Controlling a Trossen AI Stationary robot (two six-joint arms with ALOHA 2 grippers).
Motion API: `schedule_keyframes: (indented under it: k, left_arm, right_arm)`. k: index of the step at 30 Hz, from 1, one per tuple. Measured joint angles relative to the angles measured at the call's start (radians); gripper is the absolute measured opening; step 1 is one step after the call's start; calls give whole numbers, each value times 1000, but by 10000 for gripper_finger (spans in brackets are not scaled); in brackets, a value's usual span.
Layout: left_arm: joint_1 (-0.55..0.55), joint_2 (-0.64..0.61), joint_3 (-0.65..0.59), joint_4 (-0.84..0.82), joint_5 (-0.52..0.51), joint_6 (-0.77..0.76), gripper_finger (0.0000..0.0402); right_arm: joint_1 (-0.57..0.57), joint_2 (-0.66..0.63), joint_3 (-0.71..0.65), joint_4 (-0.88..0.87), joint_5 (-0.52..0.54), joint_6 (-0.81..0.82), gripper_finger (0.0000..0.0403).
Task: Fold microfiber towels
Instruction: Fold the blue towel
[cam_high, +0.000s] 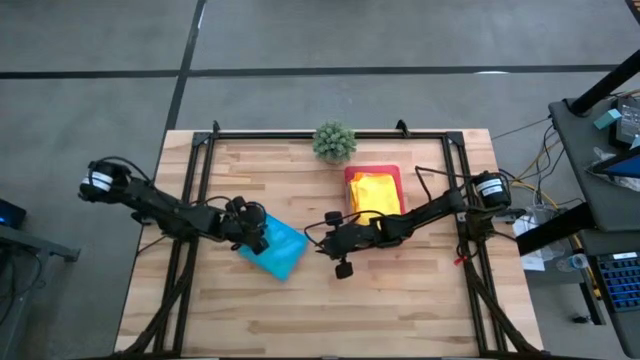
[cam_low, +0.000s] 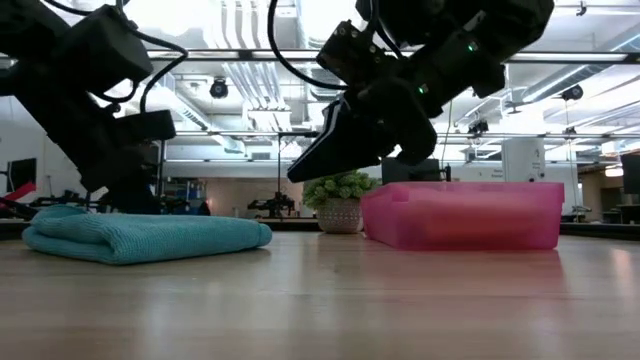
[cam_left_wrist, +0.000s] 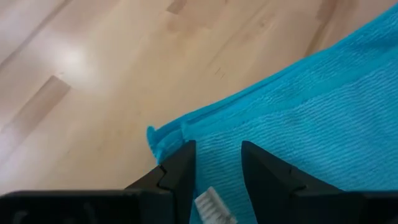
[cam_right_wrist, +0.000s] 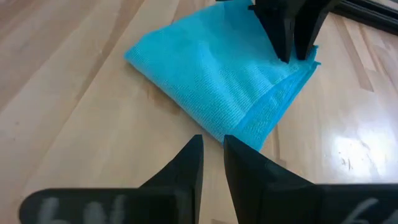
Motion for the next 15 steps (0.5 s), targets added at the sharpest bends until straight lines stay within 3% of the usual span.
schedule_keyframes:
  k: [11, 15]
  left_arm:
    - [1, 62, -7, 71, 8, -8, 111]
    - [1, 78, -7, 77, 12, -2, 77]
  right_arm:
    - [0, 1, -18, 16, 0, 11, 57]
    - [0, 1, -18, 22, 0, 21, 57]
